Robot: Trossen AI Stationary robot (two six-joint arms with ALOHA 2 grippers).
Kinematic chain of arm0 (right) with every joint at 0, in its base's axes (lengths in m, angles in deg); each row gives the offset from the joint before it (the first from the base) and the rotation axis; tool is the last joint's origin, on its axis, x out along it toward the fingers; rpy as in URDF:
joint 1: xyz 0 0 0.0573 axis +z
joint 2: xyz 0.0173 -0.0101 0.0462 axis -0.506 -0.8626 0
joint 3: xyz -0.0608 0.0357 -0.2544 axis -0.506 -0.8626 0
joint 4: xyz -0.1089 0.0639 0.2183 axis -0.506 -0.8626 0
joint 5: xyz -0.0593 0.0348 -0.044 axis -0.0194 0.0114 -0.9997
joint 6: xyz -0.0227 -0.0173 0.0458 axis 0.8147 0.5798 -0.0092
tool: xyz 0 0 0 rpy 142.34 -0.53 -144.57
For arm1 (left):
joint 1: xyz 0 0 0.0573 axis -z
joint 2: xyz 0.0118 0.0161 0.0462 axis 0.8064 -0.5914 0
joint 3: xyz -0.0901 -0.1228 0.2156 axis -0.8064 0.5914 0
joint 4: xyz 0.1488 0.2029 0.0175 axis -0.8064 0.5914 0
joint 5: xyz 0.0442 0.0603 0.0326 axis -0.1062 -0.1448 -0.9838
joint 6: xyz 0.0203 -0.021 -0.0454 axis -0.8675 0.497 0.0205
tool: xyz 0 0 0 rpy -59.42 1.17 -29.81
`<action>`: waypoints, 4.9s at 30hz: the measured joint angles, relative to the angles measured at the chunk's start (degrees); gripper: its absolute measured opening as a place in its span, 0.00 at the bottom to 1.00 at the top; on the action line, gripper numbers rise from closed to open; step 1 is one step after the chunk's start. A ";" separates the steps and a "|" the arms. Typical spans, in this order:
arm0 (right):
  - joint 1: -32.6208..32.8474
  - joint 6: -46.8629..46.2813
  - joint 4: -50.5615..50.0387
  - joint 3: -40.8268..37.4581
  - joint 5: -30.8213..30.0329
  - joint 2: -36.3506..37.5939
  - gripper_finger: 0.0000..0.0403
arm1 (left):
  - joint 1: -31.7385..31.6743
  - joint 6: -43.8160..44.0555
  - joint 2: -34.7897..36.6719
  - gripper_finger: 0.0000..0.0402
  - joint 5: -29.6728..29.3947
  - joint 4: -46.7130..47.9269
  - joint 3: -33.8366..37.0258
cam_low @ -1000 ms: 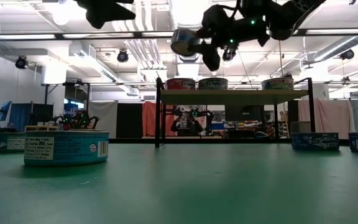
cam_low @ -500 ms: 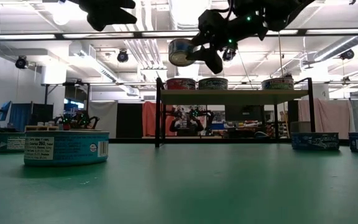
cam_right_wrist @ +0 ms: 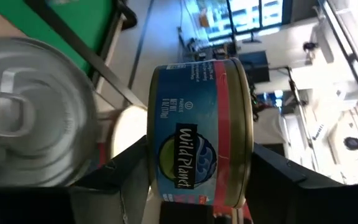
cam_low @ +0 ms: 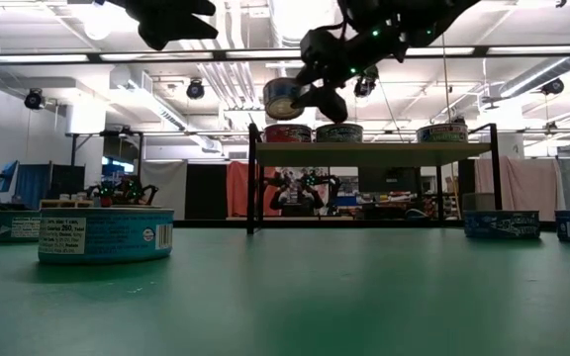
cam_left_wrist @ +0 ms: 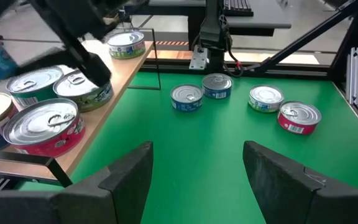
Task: Stack canned seafood by type on shelf
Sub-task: Stack the blue/pink tuna can on top of the other blue/pink tuna can on the shelf
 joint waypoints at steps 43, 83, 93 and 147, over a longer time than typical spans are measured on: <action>-0.68 -0.38 -5.49 2.27 -2.15 -1.22 0.47 | 0.00 -1.03 -2.72 0.58 -36.30 5.97 0.91; 3.12 -15.20 -26.80 17.98 -11.10 -6.20 0.47 | 0.02 -0.83 -3.78 0.58 -36.20 6.08 1.17; 2.96 -15.50 -26.83 17.98 -11.08 -6.22 0.47 | 0.02 -0.76 -3.78 0.58 -36.20 6.04 1.17; 1.61 -19.57 -27.99 17.87 -7.41 -6.29 0.48 | 0.00 -0.68 -3.78 0.58 -36.22 6.04 1.24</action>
